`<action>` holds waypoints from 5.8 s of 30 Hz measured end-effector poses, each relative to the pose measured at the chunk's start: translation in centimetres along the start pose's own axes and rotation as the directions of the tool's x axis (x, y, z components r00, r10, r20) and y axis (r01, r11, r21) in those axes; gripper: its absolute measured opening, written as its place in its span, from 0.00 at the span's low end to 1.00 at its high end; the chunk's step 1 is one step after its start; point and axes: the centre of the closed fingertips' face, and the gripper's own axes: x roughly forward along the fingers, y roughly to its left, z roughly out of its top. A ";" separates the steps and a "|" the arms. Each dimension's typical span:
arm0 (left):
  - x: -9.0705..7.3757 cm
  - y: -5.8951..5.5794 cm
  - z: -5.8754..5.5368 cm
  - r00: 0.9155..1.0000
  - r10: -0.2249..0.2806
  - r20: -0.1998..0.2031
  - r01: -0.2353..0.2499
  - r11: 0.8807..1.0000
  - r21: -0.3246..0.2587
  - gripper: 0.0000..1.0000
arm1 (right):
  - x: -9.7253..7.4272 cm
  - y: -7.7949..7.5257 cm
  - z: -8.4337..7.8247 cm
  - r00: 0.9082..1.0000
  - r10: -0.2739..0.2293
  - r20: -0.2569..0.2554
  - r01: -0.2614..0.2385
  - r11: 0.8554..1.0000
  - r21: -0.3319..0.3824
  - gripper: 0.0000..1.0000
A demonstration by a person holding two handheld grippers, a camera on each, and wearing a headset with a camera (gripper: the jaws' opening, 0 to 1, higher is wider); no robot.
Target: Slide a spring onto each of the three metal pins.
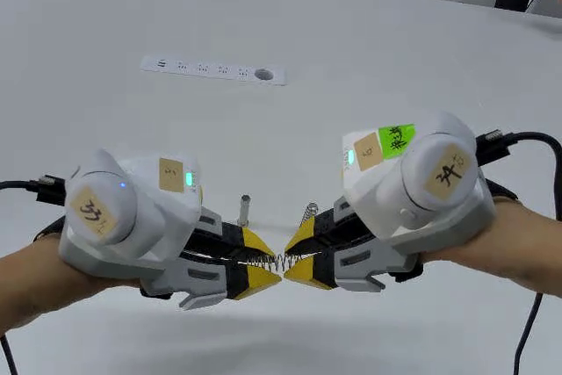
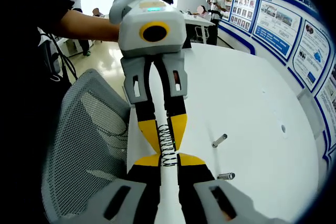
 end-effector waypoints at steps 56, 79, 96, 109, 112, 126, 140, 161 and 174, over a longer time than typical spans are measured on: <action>-2.7 4.7 -1.0 0.974 0.213 0.075 -0.207 0.975 -0.086 0.23 | -2.0 -5.3 6.0 0.931 -0.149 0.334 0.037 0.947 0.318 0.11; -6.1 7.8 -1.5 0.921 0.367 0.128 -0.342 0.921 -0.185 0.63 | 4.7 -12.0 2.5 0.981 -0.171 0.090 0.148 0.965 0.217 0.11; -6.7 8.5 -2.7 0.917 0.389 0.088 -0.364 0.907 -0.213 0.63 | 6.4 -12.3 1.4 0.990 -0.139 0.035 0.127 0.964 0.233 0.11; -7.1 8.6 -3.2 0.918 0.392 0.063 -0.373 0.905 -0.205 0.63 | 8.0 -12.5 0.3 0.993 -0.119 -0.023 0.121 0.972 0.199 0.11; -7.1 8.5 -3.2 0.919 0.388 0.065 -0.368 0.906 -0.208 0.63 | 8.5 -12.4 -0.1 0.993 -0.112 -0.045 0.119 0.974 0.191 0.11; -6.3 8.3 -4.4 0.937 0.348 0.017 -0.339 0.923 -0.183 0.63 | 11.0 -12.1 -1.6 0.990 -0.082 -0.117 0.098 0.985 0.138 0.11; -6.3 8.3 -4.8 0.936 0.352 0.016 -0.341 0.917 -0.208 0.63 | 11.3 -12.2 -2.3 0.989 -0.087 -0.123 0.107 0.979 0.172 0.12; -7.3 9.6 0.2 0.909 0.399 0.122 -0.357 0.894 -0.270 0.67 | 0.3 -12.2 0.7 0.949 -0.241 0.203 0.197 0.957 0.214 0.27; -7.5 9.2 1.3 0.919 0.390 0.056 -0.370 0.904 -0.214 0.72 | -7.9 -12.0 -3.9 0.885 -0.353 0.304 0.241 0.905 0.350 0.43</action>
